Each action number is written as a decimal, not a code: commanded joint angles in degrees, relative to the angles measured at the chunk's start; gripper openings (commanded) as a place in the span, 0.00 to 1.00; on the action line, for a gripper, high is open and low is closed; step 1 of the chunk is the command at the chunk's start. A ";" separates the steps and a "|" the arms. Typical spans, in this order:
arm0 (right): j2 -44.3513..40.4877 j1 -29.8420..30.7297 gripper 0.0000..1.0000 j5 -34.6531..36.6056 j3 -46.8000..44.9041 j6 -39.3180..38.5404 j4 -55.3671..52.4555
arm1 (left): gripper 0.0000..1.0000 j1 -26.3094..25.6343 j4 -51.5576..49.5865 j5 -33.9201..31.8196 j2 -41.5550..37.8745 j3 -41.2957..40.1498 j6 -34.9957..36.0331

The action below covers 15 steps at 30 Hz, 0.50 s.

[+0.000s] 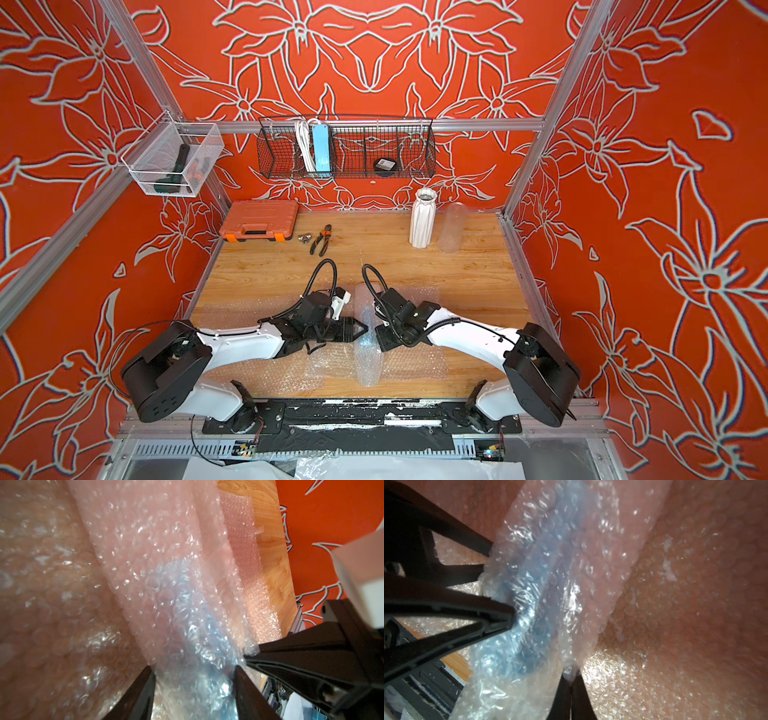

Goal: Unwrap the vase from the bubble wrap
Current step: Unwrap the bubble wrap.

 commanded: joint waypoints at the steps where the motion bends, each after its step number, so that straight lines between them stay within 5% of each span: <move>1: -1.76 0.17 0.00 3.21 -1.60 -0.20 -3.88 | 0.56 0.42 -8.72 -7.04 1.90 -1.74 1.21; 15: -2.27 0.07 0.00 3.84 -4.45 -0.61 -5.29 | 0.56 0.37 -9.35 -8.26 1.83 -1.97 1.32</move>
